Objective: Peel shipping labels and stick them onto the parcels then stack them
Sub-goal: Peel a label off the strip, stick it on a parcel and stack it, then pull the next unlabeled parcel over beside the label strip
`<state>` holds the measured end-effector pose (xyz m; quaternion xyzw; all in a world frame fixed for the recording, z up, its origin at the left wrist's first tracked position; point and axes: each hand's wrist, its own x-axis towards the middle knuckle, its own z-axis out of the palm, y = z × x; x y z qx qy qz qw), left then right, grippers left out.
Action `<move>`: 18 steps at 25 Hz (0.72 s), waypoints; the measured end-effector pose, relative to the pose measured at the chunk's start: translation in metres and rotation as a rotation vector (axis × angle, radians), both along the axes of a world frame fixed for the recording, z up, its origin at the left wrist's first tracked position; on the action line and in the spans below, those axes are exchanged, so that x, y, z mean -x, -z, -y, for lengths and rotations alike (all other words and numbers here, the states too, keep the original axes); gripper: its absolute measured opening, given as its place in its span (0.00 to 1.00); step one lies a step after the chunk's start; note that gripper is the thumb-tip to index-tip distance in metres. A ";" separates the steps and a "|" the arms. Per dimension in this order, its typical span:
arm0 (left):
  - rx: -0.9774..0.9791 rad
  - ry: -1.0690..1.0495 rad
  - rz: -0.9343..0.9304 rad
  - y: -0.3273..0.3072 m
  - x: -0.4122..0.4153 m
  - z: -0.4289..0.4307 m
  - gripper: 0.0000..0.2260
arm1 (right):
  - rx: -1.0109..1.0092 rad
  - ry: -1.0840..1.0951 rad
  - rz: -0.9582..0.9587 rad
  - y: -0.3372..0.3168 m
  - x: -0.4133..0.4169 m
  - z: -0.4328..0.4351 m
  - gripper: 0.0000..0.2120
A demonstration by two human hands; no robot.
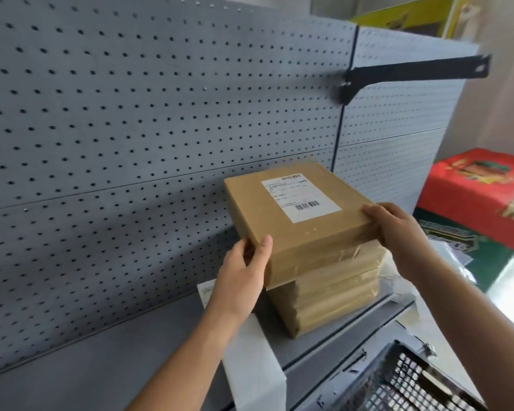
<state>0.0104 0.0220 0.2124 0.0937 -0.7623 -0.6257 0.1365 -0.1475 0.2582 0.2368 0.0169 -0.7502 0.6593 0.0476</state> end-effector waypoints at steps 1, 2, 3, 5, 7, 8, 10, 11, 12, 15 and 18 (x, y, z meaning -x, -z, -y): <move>0.004 0.020 0.010 0.001 0.011 -0.008 0.25 | -0.004 0.015 0.008 0.002 0.010 -0.010 0.19; 0.007 0.036 0.014 0.001 0.022 -0.015 0.25 | -0.005 0.028 0.015 0.004 0.019 -0.020 0.21; 0.015 0.041 0.016 0.002 0.031 -0.022 0.23 | -0.002 0.037 0.029 0.006 0.027 -0.027 0.24; 0.038 0.035 0.019 0.003 0.048 -0.033 0.20 | 0.010 0.045 0.054 0.014 0.044 -0.040 0.27; 0.058 0.027 0.045 0.006 0.060 -0.040 0.18 | 0.017 0.048 0.078 0.023 0.058 -0.047 0.26; 0.072 0.022 0.064 0.009 0.065 -0.042 0.17 | 0.018 0.044 0.084 0.028 0.064 -0.050 0.23; 0.103 0.007 0.089 0.015 0.073 -0.046 0.17 | 0.020 0.028 0.089 0.038 0.073 -0.053 0.17; 0.111 -0.002 0.087 0.018 0.075 -0.047 0.19 | 0.025 0.015 0.092 0.042 0.076 -0.054 0.15; 0.113 -0.004 0.081 0.021 0.078 -0.047 0.21 | 0.027 0.000 0.095 0.044 0.078 -0.054 0.15; 0.127 0.016 0.070 0.021 0.081 -0.045 0.30 | -0.096 0.006 0.083 0.036 0.072 -0.054 0.19; 0.267 -0.041 0.084 0.014 0.076 -0.034 0.33 | -0.422 0.149 -0.136 0.017 0.058 -0.046 0.20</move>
